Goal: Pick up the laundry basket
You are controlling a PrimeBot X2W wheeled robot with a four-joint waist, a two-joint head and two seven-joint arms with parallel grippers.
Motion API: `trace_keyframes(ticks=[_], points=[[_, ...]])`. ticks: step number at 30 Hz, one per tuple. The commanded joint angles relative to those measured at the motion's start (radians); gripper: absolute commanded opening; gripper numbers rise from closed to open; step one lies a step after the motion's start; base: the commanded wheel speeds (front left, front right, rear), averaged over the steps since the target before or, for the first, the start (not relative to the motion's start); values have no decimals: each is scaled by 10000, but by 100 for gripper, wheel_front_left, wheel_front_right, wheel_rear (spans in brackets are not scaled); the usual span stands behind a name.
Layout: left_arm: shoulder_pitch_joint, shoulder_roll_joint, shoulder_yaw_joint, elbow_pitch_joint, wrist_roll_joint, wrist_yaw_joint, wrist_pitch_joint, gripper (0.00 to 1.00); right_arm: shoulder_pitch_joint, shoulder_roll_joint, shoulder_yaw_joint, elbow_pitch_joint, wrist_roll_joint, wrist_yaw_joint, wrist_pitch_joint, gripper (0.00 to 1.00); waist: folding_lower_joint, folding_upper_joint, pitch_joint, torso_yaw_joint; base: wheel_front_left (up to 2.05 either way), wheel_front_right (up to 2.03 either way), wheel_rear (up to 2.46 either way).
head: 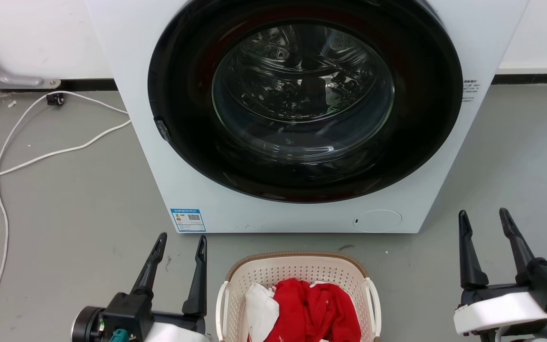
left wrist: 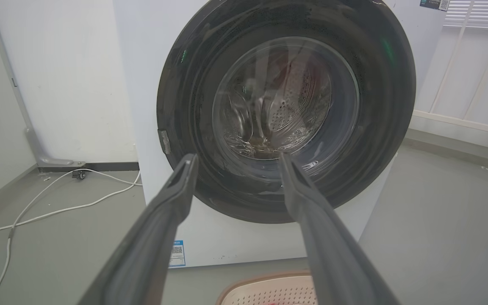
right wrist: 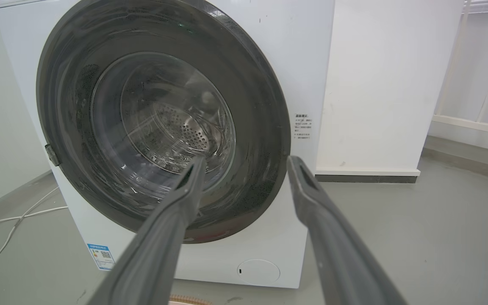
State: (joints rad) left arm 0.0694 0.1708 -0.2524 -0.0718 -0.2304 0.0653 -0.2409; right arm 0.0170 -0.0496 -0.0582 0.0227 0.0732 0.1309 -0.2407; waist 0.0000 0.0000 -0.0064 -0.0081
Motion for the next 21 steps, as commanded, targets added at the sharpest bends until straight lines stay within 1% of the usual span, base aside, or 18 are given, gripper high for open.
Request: trace_keyframes(ticks=[1, 4, 8, 12, 21], points=[[128, -134, 140, 113, 221, -188, -76, 100, 62, -11, 21, 56, -185, -3, -75, 100, 0, 0, -5, -7, 0, 0, 0], [175, -364, 442, 341, 561, -588, -128, 100, 36, -13, 53, 143, -340, -3, -134, 100, 0, 0, -10, -10, 0, 0, 0], [236, -597, 745, 403, 1054, -987, -199, 100, 37, -12, 77, 155, -557, -3, -195, 100, 0, 0, -9, -13, 0, 0, 0], [276, -781, 969, 331, 1511, -1195, -271, 100, 10, -11, 95, 122, -790, -3, -262, 100, 0, 0, -4, -11, 0, 0, 0], [300, -1015, 1303, 309, 1733, -1525, -248, 100, -32, -11, 80, 173, -653, -3, -247, 100, 0, 0, 11, 8, 0, 0, 0]])
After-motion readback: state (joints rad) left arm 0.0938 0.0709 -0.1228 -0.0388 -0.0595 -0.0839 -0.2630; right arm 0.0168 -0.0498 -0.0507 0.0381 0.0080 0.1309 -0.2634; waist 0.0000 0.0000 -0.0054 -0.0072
